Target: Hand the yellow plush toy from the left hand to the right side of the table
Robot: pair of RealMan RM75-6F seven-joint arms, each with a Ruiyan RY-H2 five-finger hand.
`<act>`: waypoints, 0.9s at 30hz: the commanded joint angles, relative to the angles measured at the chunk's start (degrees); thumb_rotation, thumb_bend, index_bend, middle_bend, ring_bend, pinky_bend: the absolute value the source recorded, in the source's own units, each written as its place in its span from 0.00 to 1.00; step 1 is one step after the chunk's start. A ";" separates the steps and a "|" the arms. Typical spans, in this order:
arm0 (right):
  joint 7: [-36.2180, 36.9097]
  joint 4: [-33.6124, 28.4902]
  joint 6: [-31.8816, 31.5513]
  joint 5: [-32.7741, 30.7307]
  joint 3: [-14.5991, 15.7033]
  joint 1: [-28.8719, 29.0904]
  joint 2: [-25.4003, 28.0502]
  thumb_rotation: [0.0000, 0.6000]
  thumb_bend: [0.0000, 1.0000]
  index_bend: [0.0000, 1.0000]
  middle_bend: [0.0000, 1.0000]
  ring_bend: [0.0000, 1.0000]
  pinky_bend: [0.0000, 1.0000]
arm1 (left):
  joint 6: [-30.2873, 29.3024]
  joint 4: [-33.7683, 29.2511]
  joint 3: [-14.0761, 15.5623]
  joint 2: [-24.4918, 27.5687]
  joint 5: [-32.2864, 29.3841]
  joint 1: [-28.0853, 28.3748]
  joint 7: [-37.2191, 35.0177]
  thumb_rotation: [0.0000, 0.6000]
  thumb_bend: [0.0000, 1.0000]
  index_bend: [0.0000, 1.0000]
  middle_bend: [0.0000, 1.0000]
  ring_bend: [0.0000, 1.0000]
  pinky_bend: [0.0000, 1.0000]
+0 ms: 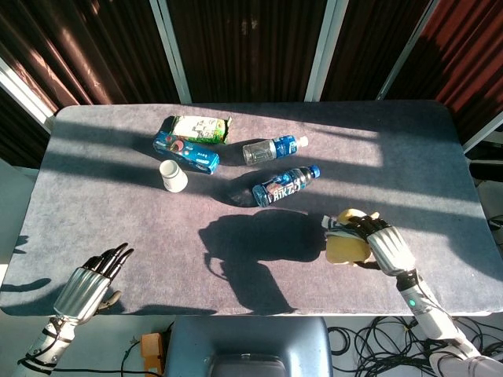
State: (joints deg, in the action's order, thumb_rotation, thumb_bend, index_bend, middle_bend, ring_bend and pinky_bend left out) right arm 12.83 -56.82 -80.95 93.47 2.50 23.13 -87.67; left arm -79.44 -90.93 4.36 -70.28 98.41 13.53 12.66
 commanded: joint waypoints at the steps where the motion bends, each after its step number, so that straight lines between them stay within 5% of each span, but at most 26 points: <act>1: 0.71 -0.37 -0.72 0.93 0.46 -0.33 0.33 1.00 0.13 0.15 0.13 0.08 0.26 | -0.20 0.07 -0.14 -0.03 -0.12 -0.10 0.11 1.00 0.27 0.04 0.06 0.17 0.36; 6: 1.99 -2.53 -1.12 1.90 1.10 -0.86 1.87 1.00 0.11 0.00 0.00 0.00 0.17 | -0.39 0.19 -0.35 -0.25 -0.41 -0.29 0.44 1.00 0.27 0.04 0.06 0.17 0.36; 16: 2.80 -12.26 -5.30 3.80 2.23 -3.70 7.82 1.00 0.07 0.00 0.00 0.00 0.16 | 0.01 0.20 -0.34 -0.55 -0.41 -0.27 1.48 1.00 0.27 0.04 0.06 0.17 0.36; 23: -10.76 -28.66 -6.67 0.78 5.22 -10.07 18.40 1.00 0.07 0.00 0.00 0.00 0.16 | -0.45 0.17 -0.17 -0.58 -0.13 -0.62 1.94 1.00 0.27 0.04 0.06 0.17 0.36; 27: -13.15 -31.58 -6.79 -0.34 5.63 -11.35 20.28 1.00 0.07 0.00 0.00 0.00 0.15 | -0.60 -0.03 -0.15 -0.54 -0.13 -0.75 2.13 1.00 0.27 0.04 0.06 0.17 0.36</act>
State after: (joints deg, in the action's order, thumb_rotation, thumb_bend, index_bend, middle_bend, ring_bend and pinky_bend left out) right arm 1.85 -86.06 -87.26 94.47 7.27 13.49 -69.31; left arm -79.99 -90.90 4.20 -70.84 98.28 12.82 14.75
